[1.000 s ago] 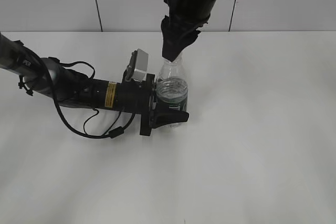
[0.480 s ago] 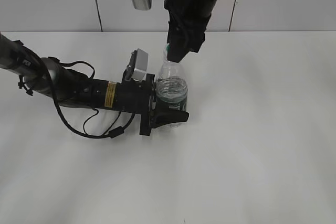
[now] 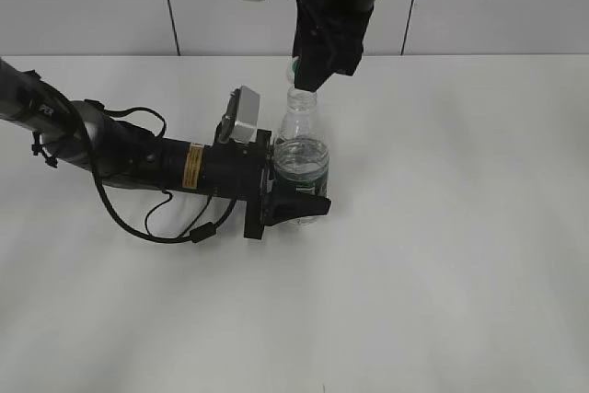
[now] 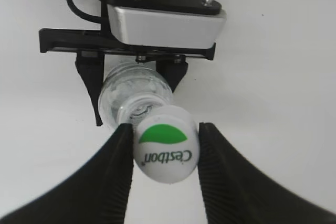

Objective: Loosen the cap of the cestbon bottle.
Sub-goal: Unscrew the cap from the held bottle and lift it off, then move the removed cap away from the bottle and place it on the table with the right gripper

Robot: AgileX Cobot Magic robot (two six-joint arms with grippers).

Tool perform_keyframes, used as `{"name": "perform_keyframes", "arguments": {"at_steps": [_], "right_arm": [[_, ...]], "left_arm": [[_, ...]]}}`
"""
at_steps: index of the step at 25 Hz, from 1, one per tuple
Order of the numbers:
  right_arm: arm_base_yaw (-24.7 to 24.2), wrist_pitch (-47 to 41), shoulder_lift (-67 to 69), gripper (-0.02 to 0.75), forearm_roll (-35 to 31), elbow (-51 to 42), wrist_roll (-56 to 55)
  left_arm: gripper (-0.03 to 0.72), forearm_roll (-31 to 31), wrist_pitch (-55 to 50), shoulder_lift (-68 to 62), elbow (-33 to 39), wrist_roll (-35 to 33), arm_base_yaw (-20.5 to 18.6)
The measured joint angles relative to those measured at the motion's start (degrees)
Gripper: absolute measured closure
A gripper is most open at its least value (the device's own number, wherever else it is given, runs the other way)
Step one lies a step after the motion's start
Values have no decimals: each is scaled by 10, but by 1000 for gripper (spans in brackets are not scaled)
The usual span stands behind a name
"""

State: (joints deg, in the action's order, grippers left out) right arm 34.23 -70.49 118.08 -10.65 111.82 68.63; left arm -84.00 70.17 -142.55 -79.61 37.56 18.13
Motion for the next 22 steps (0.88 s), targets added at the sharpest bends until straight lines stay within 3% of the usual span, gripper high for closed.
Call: {"name": "perform_keyframes", "arguments": {"at_steps": [8, 16, 22], "right_arm": [[-1, 3, -21, 448, 12, 4, -23], [-5, 3, -26, 449, 89, 4, -240], [-59, 3, -28, 450, 37, 4, -359]], "left_arm": [[278, -2, 0, 0, 0, -2, 0], [278, -2, 1, 0, 0, -2, 0], [278, -2, 1, 0, 0, -2, 0]]}}
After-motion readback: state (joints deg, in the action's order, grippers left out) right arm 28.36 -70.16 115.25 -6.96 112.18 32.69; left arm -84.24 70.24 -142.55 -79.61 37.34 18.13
